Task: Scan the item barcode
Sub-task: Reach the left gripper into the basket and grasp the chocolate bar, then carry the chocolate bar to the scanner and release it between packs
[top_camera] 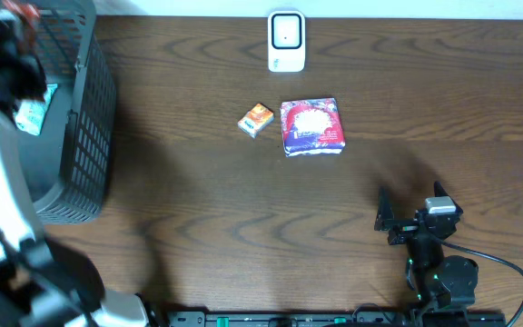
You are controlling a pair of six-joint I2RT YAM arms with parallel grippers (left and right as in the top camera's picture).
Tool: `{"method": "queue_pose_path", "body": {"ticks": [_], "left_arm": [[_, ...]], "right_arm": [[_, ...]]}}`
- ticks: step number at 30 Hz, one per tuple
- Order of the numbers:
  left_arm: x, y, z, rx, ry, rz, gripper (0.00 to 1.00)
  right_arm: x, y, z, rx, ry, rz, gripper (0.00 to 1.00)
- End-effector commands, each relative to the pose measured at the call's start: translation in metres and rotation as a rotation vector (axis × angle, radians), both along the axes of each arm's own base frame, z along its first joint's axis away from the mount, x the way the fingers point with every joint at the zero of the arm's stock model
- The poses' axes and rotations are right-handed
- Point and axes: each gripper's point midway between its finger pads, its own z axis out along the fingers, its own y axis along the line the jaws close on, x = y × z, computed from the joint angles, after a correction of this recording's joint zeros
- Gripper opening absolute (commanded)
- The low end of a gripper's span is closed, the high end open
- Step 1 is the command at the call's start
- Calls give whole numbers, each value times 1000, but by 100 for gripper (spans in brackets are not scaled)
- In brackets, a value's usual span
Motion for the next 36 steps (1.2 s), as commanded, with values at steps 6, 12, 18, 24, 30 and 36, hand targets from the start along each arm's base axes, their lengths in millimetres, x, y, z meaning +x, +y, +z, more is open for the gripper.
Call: {"method": "queue_pose_path", "body": {"ticks": [6,12,18,24,30,36], "left_arm": [[-20,-66,98,-388,-274,100,7],[-15,-165,107,-706,-215,-74,7],[-22,-263,84,-759,-42,-249,8],[-23,-327,44,-675,84,-272,7],[-27,-355,-38,-462,274,-155,8],[-28,-402,-116,-395,454,-201,8]], "right_arm": [[0,-3,-1,-12,0,-16,99],[0,-3,-1,-12,0,-16,99],[0,-3,-1,-12,0,-16,99],[0,-3,-1,-12,0,-16,99],[0,-3,-1,-12,0,-16,99],[0,-3,-1,-12,0,-16,99]]}}
